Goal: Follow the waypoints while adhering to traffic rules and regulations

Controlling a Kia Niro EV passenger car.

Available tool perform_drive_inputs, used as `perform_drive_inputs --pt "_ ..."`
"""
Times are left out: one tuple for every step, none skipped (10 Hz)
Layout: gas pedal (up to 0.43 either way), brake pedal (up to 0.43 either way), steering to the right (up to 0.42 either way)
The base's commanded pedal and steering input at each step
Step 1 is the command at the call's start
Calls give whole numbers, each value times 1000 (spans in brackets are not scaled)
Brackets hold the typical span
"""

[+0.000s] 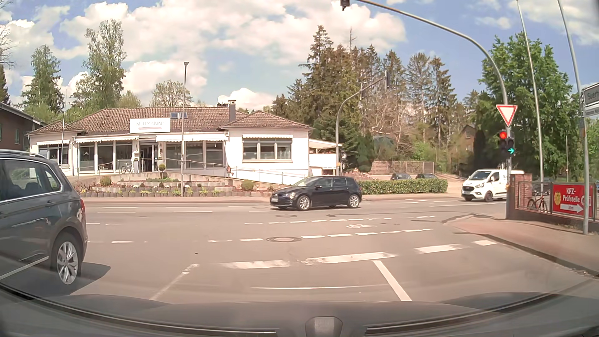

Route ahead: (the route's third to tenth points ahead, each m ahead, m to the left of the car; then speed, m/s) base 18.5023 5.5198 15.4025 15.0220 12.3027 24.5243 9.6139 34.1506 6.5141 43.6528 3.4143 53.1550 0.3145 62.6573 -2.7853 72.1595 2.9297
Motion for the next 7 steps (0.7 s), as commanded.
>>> perform_drive_inputs --pt "0 268 4" --pt "0 268 5" --pt "0 268 5" --pt "0 268 5" --pt "0 268 5" --pt "0 268 5" --pt "0 268 5"
